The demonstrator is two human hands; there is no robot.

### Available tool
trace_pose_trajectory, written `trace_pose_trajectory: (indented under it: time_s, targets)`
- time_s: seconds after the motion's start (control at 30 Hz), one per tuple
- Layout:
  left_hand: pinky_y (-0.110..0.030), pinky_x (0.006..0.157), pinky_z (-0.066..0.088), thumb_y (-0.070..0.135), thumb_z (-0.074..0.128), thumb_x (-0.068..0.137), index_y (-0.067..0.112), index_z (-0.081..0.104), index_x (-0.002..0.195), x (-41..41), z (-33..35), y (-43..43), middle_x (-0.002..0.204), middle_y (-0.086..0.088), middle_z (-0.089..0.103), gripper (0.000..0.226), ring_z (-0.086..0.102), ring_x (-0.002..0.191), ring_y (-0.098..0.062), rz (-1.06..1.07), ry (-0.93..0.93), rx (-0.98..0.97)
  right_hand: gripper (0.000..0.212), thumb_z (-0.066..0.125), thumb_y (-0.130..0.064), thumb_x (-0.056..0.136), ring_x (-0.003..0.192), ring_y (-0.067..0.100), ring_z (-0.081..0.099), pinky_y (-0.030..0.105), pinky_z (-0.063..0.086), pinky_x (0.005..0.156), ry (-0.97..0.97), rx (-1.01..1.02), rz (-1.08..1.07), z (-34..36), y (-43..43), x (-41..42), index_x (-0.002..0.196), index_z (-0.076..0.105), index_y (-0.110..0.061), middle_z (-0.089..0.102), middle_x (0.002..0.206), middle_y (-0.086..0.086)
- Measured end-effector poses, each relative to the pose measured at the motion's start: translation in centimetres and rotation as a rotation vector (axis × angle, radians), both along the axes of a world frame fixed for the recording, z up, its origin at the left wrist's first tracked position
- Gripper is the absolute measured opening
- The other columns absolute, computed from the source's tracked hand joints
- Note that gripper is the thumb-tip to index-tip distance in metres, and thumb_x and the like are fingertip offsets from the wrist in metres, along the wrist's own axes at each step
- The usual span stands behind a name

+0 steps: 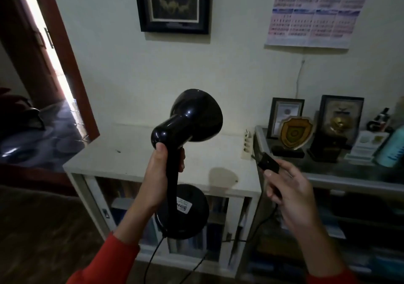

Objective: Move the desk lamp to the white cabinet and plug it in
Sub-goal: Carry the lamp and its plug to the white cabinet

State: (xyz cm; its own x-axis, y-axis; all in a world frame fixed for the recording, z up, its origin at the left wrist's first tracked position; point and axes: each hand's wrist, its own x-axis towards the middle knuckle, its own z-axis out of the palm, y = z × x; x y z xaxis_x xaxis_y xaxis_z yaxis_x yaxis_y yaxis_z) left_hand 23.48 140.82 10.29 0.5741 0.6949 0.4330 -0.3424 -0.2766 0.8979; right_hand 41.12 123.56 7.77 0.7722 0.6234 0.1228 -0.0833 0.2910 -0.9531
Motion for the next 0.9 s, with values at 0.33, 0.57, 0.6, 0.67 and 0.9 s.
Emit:
trace_pose_trajectory:
  time_s: [0.33, 0.57, 0.6, 0.67, 0.9]
  targets:
    - [-0.028, 0.060, 0.040, 0.054, 0.018, 0.086, 0.024, 0.062, 0.089, 11.5, -0.1, 11.2, 0.068, 0.005, 0.056, 0.053, 0.047, 0.058, -0.012, 0.009, -0.043, -0.031, 0.026, 0.063, -0.004, 0.083, 0.045, 0.006, 0.052, 0.014, 0.038, 0.038, -0.022, 0.002, -0.024, 1.5, 10.4, 10.3, 0.100, 0.062, -0.022, 0.076, 0.081, -0.005]
    - [-0.030, 0.061, 0.038, 0.054, 0.016, 0.086, 0.023, 0.060, 0.088, 18.3, -1.7, 17.9, 0.066, 0.008, 0.055, 0.054, 0.045, 0.057, -0.010, -0.080, -0.010, -0.053, 0.026, 0.066, -0.008, 0.081, 0.051, 0.007, 0.055, 0.017, 0.042, 0.043, -0.060, -0.052, -0.089, 0.3, 15.4, 15.6, 0.102, 0.063, -0.023, 0.075, 0.081, -0.004]
    - [-0.027, 0.060, 0.039, 0.055, 0.016, 0.086, 0.021, 0.060, 0.090, 19.0, -1.9, 18.7, 0.067, 0.008, 0.055, 0.055, 0.045, 0.057, -0.010, -0.101, -0.004, -0.065, 0.027, 0.066, -0.010, 0.081, 0.052, 0.007, 0.055, 0.018, 0.042, 0.044, -0.054, -0.072, -0.104, 0.1, 15.9, 16.1, 0.104, 0.063, -0.024, 0.074, 0.078, -0.006]
    - [-0.022, 0.057, 0.040, 0.056, 0.017, 0.085, 0.019, 0.059, 0.092, 20.8, -2.4, 20.7, 0.068, 0.006, 0.054, 0.057, 0.045, 0.058, -0.009, -0.157, 0.010, -0.089, 0.029, 0.065, -0.011, 0.082, 0.052, 0.004, 0.056, 0.017, 0.044, 0.045, -0.042, -0.100, -0.154, -0.5, 17.2, 17.3, 0.107, 0.063, -0.024, 0.072, 0.070, -0.009]
    - [-0.025, 0.057, 0.040, 0.052, 0.015, 0.087, 0.016, 0.059, 0.093, 26.1, -4.6, 27.1, 0.067, 0.005, 0.055, 0.057, 0.044, 0.058, -0.012, -0.295, 0.049, -0.117, 0.029, 0.065, -0.009, 0.082, 0.046, 0.002, 0.051, 0.014, 0.040, 0.039, -0.004, -0.152, -0.264, -2.1, 21.6, 20.8, 0.108, 0.063, -0.021, 0.066, 0.058, -0.010]
